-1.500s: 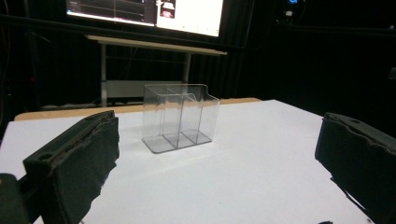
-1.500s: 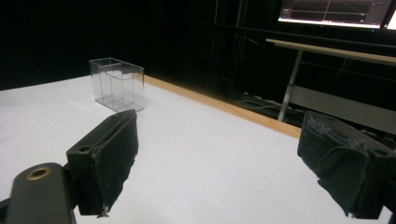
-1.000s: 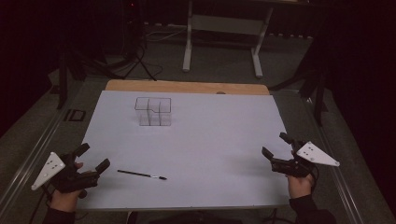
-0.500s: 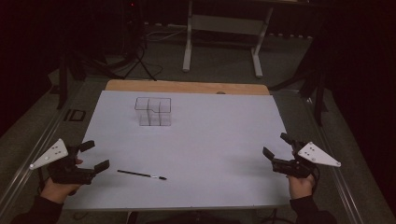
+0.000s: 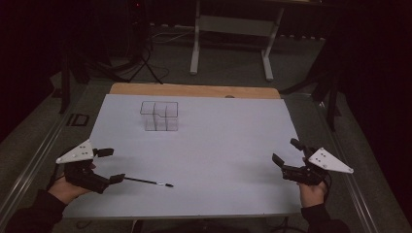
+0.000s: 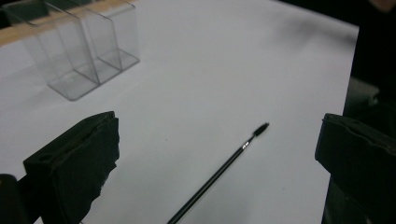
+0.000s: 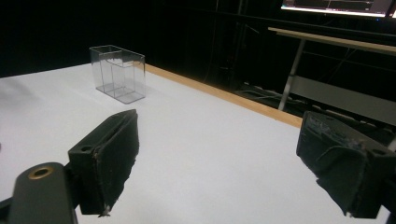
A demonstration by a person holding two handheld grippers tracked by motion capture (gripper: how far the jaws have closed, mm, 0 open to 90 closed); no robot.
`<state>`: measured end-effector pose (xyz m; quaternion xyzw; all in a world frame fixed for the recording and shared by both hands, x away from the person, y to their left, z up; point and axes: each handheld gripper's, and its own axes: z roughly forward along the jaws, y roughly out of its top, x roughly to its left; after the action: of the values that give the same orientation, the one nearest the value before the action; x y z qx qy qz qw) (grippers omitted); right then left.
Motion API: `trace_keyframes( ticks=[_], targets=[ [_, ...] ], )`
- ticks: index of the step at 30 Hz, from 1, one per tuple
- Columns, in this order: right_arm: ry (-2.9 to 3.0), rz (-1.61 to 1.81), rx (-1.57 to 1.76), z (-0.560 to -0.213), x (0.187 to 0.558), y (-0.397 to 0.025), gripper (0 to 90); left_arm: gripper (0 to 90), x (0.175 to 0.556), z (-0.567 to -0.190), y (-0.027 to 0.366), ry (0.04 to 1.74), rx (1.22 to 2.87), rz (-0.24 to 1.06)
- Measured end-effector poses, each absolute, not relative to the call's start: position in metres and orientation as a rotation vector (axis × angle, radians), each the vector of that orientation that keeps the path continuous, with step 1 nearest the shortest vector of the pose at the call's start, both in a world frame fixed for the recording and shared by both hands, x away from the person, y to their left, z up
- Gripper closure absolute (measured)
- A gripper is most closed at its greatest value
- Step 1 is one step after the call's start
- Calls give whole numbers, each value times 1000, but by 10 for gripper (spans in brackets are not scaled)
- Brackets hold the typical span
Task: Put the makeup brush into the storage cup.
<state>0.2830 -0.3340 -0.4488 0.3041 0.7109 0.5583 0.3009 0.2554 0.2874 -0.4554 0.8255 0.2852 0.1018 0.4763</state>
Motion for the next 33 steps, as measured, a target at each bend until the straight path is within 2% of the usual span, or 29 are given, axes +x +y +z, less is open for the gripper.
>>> trace_keyframes(
  ticks=[22, 33],
  targets=[
    [1899, 1481, 804, -449, 284, -333, 132, 11, 281, -445, 232, 451, 2395, 153],
    [1904, 1483, 801, -450, 284, -333, 132, 53, 286, -444, 217, 333, 2496, 151]
  ],
)
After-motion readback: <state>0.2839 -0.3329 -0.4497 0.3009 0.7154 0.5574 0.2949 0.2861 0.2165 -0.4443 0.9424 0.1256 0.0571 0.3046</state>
